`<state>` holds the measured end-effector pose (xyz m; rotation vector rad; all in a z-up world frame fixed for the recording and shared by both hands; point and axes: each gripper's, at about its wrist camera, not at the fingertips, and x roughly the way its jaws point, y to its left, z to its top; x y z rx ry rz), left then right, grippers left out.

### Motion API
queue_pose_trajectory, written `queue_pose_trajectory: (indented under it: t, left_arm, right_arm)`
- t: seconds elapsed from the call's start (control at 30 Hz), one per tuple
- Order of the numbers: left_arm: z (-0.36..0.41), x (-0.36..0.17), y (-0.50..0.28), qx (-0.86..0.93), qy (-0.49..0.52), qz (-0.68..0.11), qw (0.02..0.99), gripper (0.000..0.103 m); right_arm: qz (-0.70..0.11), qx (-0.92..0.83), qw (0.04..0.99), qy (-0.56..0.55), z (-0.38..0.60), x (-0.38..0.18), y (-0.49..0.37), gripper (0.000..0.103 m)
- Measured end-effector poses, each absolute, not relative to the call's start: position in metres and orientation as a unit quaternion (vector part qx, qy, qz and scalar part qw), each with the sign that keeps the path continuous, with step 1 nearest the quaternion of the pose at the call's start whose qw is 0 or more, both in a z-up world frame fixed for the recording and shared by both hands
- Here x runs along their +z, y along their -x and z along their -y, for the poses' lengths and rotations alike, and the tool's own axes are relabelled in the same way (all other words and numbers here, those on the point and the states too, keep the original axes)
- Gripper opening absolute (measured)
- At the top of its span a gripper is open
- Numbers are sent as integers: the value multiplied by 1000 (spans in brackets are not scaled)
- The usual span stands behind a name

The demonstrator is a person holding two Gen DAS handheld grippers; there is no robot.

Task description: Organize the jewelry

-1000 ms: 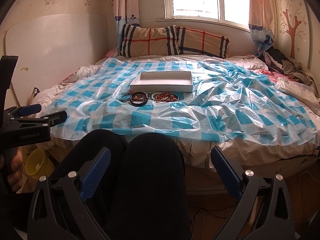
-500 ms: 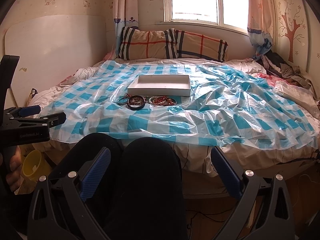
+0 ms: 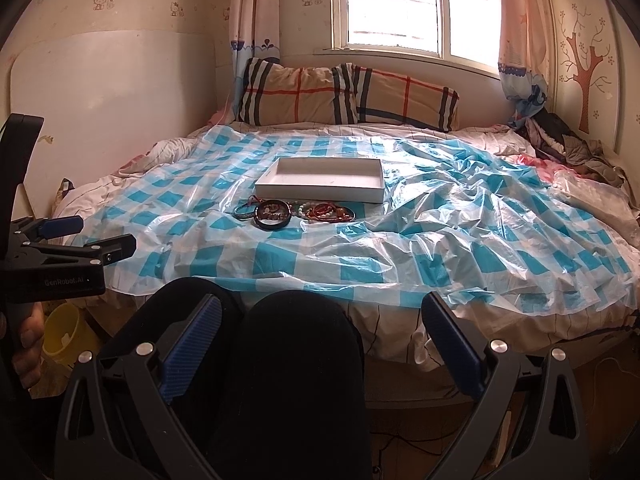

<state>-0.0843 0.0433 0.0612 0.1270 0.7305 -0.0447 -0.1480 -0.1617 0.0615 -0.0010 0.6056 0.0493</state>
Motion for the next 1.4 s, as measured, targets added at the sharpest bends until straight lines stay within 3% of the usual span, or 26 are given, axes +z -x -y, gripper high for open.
queue_pose_trajectory:
  t: [0.77,0.93,1.23,1.33,1.4]
  left_arm:
    - [-37,44,40,-20,-58,-381,923,96]
    - [-39,34,7,-47,-39,-416,907,96]
    - [-33,23,-76,-63,-40,-410,909,95]
    - [-32,13,-115,-73,-35,-408,910,89]
    - [-26,4,-142,-89,-36,-415,905,79]
  right_arm:
    - [-293,21,956,2,163,61,93,96]
    - [-280,19,960,-2,175,65,66,96]
    - [-301,29,953,26,189,54,-27,96]
    - [-325,38,945,31,189,39,-65,96]
    - [-341,47,938,33,188,28,-87,96]
